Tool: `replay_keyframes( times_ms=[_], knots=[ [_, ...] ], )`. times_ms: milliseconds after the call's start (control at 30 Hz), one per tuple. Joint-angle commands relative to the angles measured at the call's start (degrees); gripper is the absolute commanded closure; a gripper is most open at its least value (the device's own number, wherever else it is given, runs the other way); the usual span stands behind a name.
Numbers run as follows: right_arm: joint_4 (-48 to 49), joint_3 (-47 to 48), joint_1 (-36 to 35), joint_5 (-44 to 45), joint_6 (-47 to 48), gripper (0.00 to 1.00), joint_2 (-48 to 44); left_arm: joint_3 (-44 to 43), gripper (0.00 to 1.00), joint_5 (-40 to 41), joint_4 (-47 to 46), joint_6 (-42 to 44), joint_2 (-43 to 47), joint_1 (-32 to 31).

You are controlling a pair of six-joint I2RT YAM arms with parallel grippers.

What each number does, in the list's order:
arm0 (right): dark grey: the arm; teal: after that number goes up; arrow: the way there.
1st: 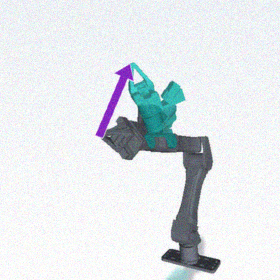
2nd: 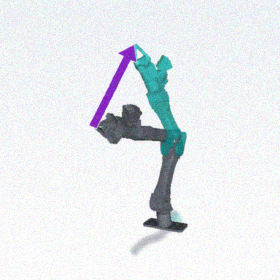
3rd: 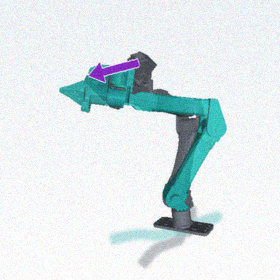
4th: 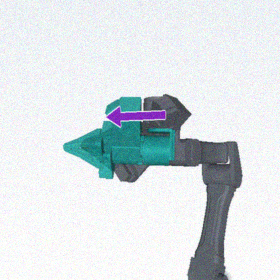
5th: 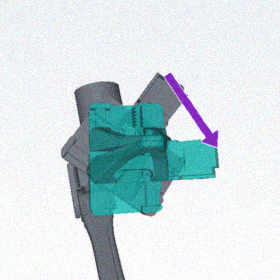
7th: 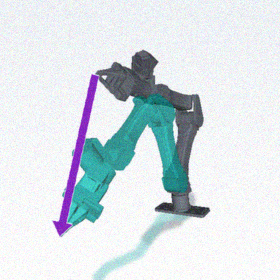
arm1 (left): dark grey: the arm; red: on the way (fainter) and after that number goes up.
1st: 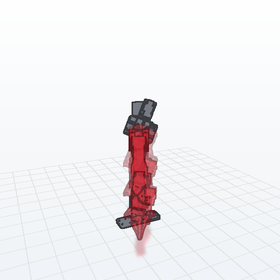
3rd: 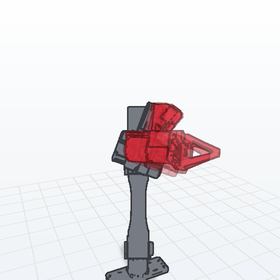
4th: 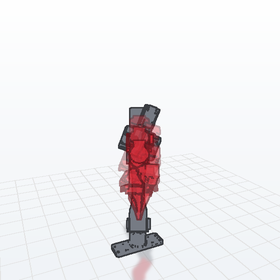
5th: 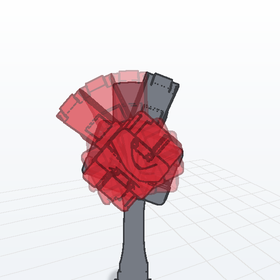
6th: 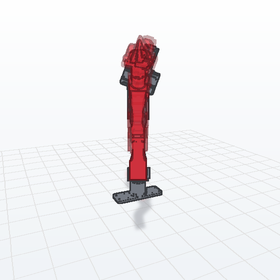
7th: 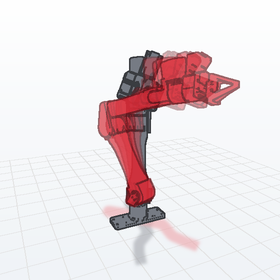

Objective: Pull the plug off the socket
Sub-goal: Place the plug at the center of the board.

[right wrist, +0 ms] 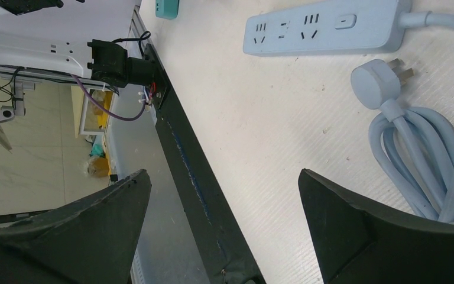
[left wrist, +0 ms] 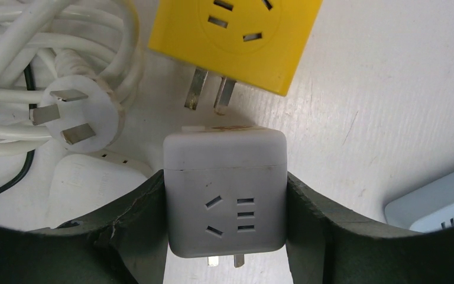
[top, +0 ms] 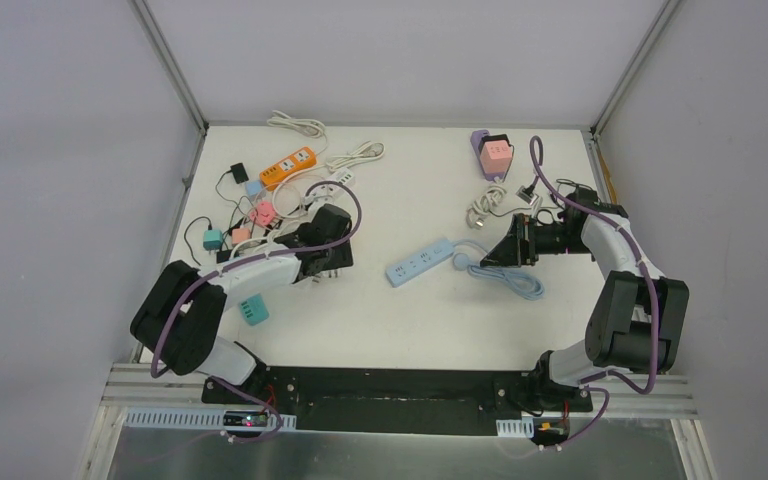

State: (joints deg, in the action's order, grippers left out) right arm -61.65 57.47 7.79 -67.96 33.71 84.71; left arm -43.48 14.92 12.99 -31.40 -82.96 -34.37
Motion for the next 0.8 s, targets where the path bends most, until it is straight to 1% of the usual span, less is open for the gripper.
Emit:
replay_keyframes(
  times_ms=[0,33,100,133,167,200,233,267,433,567,767],
  knots=[
    [1.2,-0.1,0.6,-1.5,0.7,0.00,-0.9,-2.1,0.54,0.4,0.6,-3.8,-1.5,1.0],
    [1.2,-0.2,0.6,-1.6,0.9,0.00,-0.8,-2.2,0.48,0.6,1.0,-4.0,-1.3,1.1],
    [1.2,-0.3,0.6,-1.5,1.1,0.00,-0.7,-2.3,0.40,0.6,1.8,-4.1,-0.6,1.1],
    [1.3,-0.3,0.7,-1.5,1.1,0.00,-0.7,-2.3,0.33,0.8,2.4,-4.0,0.0,1.1],
    [1.2,-0.3,0.7,-1.6,1.2,0.00,-0.7,-2.3,0.24,0.9,2.9,-3.8,0.7,1.1],
    [1.2,-0.3,0.8,-1.6,1.2,0.00,-0.6,-2.3,0.17,0.9,3.3,-3.3,1.4,1.1],
    [1.1,-0.3,0.8,-1.6,1.3,0.00,-0.6,-2.2,0.08,0.8,3.7,-2.8,2.2,1.1],
    [1.1,-0.4,0.9,-1.6,1.3,0.00,-0.5,-2.2,0.02,0.8,4.2,-2.4,3.0,1.1],
    [0.8,-0.3,0.9,-1.9,1.8,0.00,-0.2,-2.0,0.01,0.1,7.1,0.3,7.9,1.1],
    [0.8,-0.3,0.9,-1.7,1.9,0.00,-0.5,-0.9,0.01,-3.4,7.8,2.9,14.0,1.1],
    [-0.8,0.6,0.9,-0.6,3.5,0.00,-1.6,2.1,0.01,-9.6,6.3,1.2,24.3,1.1]
  ],
)
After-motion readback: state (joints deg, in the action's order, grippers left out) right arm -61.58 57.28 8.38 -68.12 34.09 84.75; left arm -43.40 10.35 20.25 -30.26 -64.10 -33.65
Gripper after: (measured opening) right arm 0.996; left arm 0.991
